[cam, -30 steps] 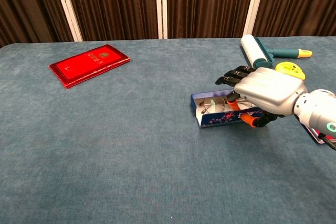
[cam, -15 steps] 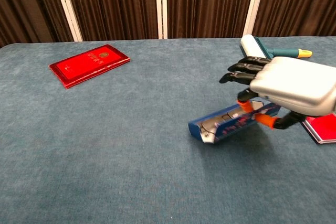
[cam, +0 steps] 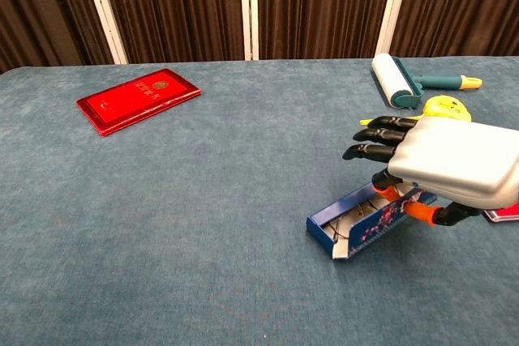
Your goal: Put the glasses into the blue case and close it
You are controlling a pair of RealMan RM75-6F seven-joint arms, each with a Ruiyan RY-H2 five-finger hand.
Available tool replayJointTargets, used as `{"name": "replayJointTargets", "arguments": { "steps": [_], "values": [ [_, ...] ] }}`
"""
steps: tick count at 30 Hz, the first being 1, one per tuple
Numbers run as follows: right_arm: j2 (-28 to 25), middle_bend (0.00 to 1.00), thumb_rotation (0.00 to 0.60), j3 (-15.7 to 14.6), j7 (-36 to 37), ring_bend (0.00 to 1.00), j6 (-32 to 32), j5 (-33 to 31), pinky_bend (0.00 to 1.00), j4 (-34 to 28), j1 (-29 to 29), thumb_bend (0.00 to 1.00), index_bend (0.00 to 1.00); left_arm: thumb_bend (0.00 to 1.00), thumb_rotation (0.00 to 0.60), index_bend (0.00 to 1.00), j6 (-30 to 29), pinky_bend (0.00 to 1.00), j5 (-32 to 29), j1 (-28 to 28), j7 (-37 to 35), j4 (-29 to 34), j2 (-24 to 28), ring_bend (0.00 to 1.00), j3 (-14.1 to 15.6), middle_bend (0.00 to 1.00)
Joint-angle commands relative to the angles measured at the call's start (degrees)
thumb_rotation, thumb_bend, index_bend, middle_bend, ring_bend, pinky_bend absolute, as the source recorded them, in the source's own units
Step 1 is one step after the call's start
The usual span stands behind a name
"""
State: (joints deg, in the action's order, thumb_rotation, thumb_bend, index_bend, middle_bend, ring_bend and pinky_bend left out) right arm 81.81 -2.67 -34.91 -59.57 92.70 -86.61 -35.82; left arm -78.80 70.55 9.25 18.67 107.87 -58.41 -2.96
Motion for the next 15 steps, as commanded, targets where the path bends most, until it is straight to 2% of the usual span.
{"name": "replayJointTargets", "arguments": {
  "steps": [1,8,15],
  "values": [
    [0.1,0.09,0.600,0.2,-0.2,0.00,0.3,-0.1,0.00,0.1,-0.1,0.44,0.71,0.00,0.600,0.00,0.1,0.00,-0.2,0.1,0.1,-0.1,-0.1,0.00,-0.1,0.00],
    [1.7,0.08,0.600,1.4,-1.6,0.00,2.3,-1.1,0.00,1.1,-1.1,0.44,0.69,0.00,0.600,0.00,0.5,0.00,-0.9,0.3,0.6,-0.4,-0.4,0.00,-0.2,0.00],
    [3.3,0.08,0.600,3.0,-2.8,0.00,3.2,-3.2,0.00,2.1,-1.7,0.42,0.62,0.00,0.600,0.00,0.7,0.00,-1.3,0.4,0.9,-0.5,-0.5,0.00,-0.2,0.00]
  ]
}}
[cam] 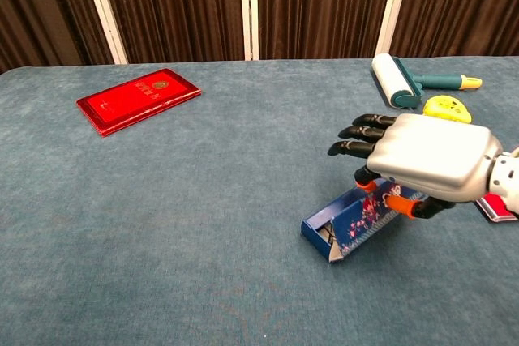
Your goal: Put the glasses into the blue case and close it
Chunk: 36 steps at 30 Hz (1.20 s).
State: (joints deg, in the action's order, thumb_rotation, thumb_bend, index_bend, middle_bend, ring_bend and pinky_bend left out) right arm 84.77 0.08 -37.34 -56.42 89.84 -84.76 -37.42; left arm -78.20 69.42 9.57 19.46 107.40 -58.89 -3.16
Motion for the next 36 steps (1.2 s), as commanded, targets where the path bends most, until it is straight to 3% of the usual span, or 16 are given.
{"name": "replayJointTargets", "arguments": {
  "steps": [1,13,15,20,22,25,27,31,36],
  "values": [
    [0.5,0.08,0.600,0.4,-0.5,0.00,0.1,-0.4,0.00,0.4,-0.1,0.42,0.62,0.00,0.600,0.00,0.2,0.00,-0.2,0.1,0.1,0.0,0.0,0.00,0.0,0.00],
    [3.5,0.08,0.600,1.6,-3.9,0.00,0.9,-2.2,0.00,1.2,-1.1,0.41,0.62,0.00,0.600,0.00,0.5,0.00,-0.8,0.3,0.1,-0.2,0.0,0.00,-0.1,0.00],
    [4.0,0.07,0.600,1.7,-4.5,0.00,0.5,-2.4,0.00,1.5,-1.0,0.41,0.54,0.00,0.600,0.00,0.5,0.00,-0.8,0.3,0.1,-0.2,0.0,0.00,-0.1,0.00],
    [4.9,0.03,0.600,1.8,-4.8,0.00,-1.2,-1.7,0.00,1.9,-0.7,0.38,0.18,0.00,0.600,0.00,0.6,0.00,-0.9,0.3,0.0,-0.3,0.0,0.00,-0.1,0.00],
    [5.1,0.01,0.600,1.9,-4.3,0.00,-2.6,-0.9,0.00,1.8,-0.4,0.29,0.07,0.00,0.600,0.00,0.7,0.00,-0.9,0.4,0.1,-0.3,-0.1,0.00,-0.1,0.00],
    [5.2,0.00,0.600,1.9,-3.3,0.00,-3.8,0.0,0.00,1.5,-0.3,0.11,0.00,0.00,0.600,0.00,0.7,0.00,-0.9,0.4,0.0,-0.3,-0.1,0.00,-0.1,0.00],
    [4.7,0.00,0.600,2.0,-2.5,0.00,-4.6,0.4,0.00,0.6,-0.1,0.06,0.00,0.00,0.600,0.00,0.6,0.00,-0.9,0.4,0.0,-0.3,0.0,0.00,-0.1,0.00],
    [2.0,0.00,0.600,2.2,-1.3,0.00,-4.1,-1.0,0.00,-3.2,0.3,0.05,0.00,0.00,0.600,0.00,0.5,0.00,-0.9,0.3,0.0,-0.2,0.0,0.00,-0.1,0.00],
    [-5.1,0.00,0.600,2.5,-5.5,0.00,3.2,-10.0,0.00,-11.8,-0.6,0.00,0.00,0.00,0.600,0.00,0.6,0.00,-0.8,0.4,0.2,-0.2,-0.1,0.00,-0.1,0.00]
  ]
}}
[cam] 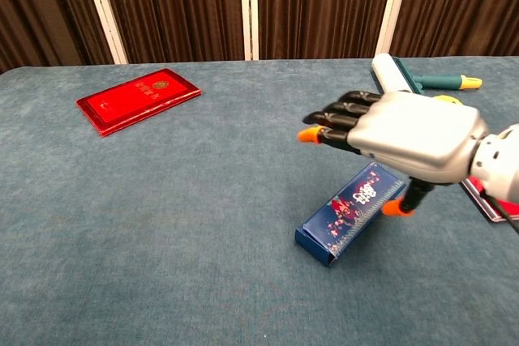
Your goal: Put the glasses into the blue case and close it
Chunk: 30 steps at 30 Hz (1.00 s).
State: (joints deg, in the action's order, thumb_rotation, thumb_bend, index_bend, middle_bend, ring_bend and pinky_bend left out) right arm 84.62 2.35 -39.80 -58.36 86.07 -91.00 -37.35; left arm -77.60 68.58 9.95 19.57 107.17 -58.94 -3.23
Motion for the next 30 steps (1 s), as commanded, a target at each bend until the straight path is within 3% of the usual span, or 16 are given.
{"name": "replayJointTargets", "arguments": {
  "steps": [1,8,14,26,30],
  "values": [
    [-5.6,0.00,0.600,0.3,-3.6,0.00,6.0,-7.2,0.00,-6.2,-1.0,0.00,0.00,0.00,0.600,0.00,0.0,0.00,0.0,0.0,0.1,0.0,0.0,0.00,0.0,0.00],
    [-5.1,0.00,0.600,-0.7,-1.0,0.00,11.0,-8.8,0.00,-4.1,-3.3,0.00,0.00,0.00,0.600,0.00,-0.1,0.00,0.2,0.0,0.3,0.1,-0.1,0.00,0.1,0.00],
    [-1.7,0.00,0.600,-1.1,1.4,0.00,10.8,-6.4,0.00,0.4,-4.3,0.00,0.00,0.00,0.600,0.00,0.0,0.00,-0.2,0.0,0.1,-0.2,-0.1,0.00,-0.1,0.00],
    [1.4,0.00,0.600,-0.9,4.3,0.00,14.8,-8.0,0.00,5.6,-7.3,0.01,0.00,0.00,0.600,0.00,0.5,0.00,-1.2,0.4,0.2,-0.8,-0.3,0.00,-0.3,0.00],
    [1.9,0.13,0.600,-0.9,5.7,0.04,13.6,-7.1,0.03,6.6,-7.3,0.07,0.07,0.00,0.600,0.00,0.7,0.00,-1.5,0.5,0.4,-1.0,-0.5,0.00,-0.4,0.00]
  ]
}}
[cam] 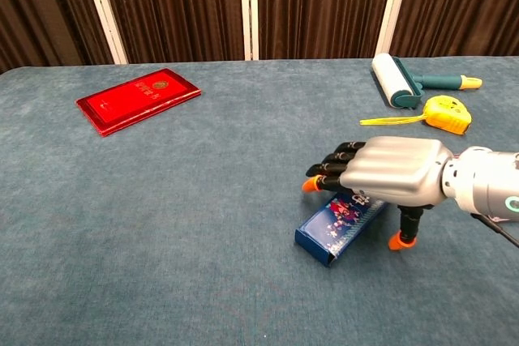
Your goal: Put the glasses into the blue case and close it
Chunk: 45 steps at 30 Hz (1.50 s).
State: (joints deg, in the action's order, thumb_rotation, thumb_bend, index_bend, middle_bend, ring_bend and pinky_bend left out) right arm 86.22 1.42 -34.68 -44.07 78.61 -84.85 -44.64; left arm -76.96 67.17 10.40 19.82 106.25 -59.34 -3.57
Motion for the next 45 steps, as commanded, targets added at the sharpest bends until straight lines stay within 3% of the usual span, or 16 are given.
{"name": "replayJointTargets", "arguments": {
  "steps": [1,4,6,9,13,15,17,19,21,24,29,32,38,45],
  "values": [
    [0.5,0.20,0.600,0.0,0.9,0.09,-0.9,0.5,0.05,0.6,0.0,0.10,0.12,0.00,0.600,0.00,0.1,0.00,-0.2,0.1,0.2,-0.1,-0.1,0.00,0.0,0.00],
    [0.8,0.36,0.600,0.0,1.9,0.27,-1.5,0.5,0.09,1.0,0.2,0.19,0.26,0.00,0.600,0.00,0.1,0.00,-0.4,0.1,0.4,-0.1,-0.2,0.00,0.0,0.00],
    [0.9,0.43,0.600,-0.1,2.2,0.33,-1.8,0.2,0.09,1.2,0.4,0.26,0.35,0.00,0.600,0.00,0.1,0.00,-0.4,0.1,0.5,0.0,-0.2,0.00,0.0,0.00],
    [0.9,0.48,0.600,-0.1,2.8,0.35,-2.0,0.0,0.09,1.3,0.5,0.33,0.45,0.00,0.600,0.00,0.0,0.00,-0.5,0.1,0.6,0.0,-0.3,0.00,0.0,0.00],
    [0.8,0.50,0.600,-0.3,3.1,0.37,-2.4,0.2,0.09,1.4,0.6,0.35,0.53,0.00,0.600,0.00,0.0,0.00,-0.5,0.2,0.8,0.0,-0.4,0.00,0.0,0.00],
    [0.7,0.49,0.600,-0.4,3.3,0.37,-2.6,0.3,0.09,1.3,0.6,0.34,0.50,0.00,0.600,0.00,-0.1,0.00,-0.5,0.2,0.8,0.0,-0.4,0.00,0.0,0.00],
    [0.5,0.42,0.600,-0.6,3.3,0.33,-2.6,0.2,0.08,1.2,0.7,0.33,0.41,0.00,0.600,0.00,-0.1,0.00,-0.4,0.1,0.7,0.1,-0.3,0.00,0.1,0.00],
    [-0.2,0.18,0.600,-0.9,1.7,0.17,-1.9,-1.1,0.05,0.6,0.7,0.22,0.16,0.00,0.600,0.00,-0.1,0.00,-0.4,0.1,0.6,0.1,-0.3,0.00,0.1,0.00],
    [-0.7,0.02,0.600,-0.9,-0.1,0.03,-1.9,-2.4,0.01,-0.6,0.8,0.09,0.01,0.00,0.600,0.00,-0.1,0.00,-0.4,0.1,0.6,0.2,-0.2,0.00,0.1,0.00],
    [-1.6,0.00,0.600,-1.1,-2.9,0.00,-3.1,-3.5,0.00,-2.5,1.1,0.00,0.00,0.00,0.600,0.00,-0.1,0.00,-0.2,0.1,0.3,0.3,-0.1,0.00,0.1,0.00],
    [-4.3,0.00,0.600,-1.4,-5.3,0.00,-6.0,-3.7,0.00,-6.7,2.4,0.00,0.00,0.00,0.600,0.00,-0.3,0.00,0.3,-0.1,-0.3,0.6,0.3,0.00,0.1,0.00],
    [-9.7,0.00,0.600,-2.0,-4.0,0.00,-12.5,-1.1,0.00,-12.9,5.5,0.00,0.00,0.00,0.600,0.00,-1.5,0.00,2.1,-0.6,-1.6,0.9,0.8,0.00,0.3,0.00],
    [-17.4,0.00,0.600,-2.3,5.9,0.00,-27.3,6.6,0.00,-17.2,13.2,0.00,0.00,0.00,0.600,0.00,-6.1,0.00,8.6,-2.1,-4.3,-0.5,0.2,0.00,0.6,0.00],
    [-20.8,0.00,0.600,-3.4,22.9,0.00,-41.8,11.4,0.00,-12.5,22.9,0.00,0.00,0.00,0.600,0.00,-9.2,0.00,13.4,-3.2,-7.6,-2.0,0.1,0.00,0.7,0.00]
  ]
}}
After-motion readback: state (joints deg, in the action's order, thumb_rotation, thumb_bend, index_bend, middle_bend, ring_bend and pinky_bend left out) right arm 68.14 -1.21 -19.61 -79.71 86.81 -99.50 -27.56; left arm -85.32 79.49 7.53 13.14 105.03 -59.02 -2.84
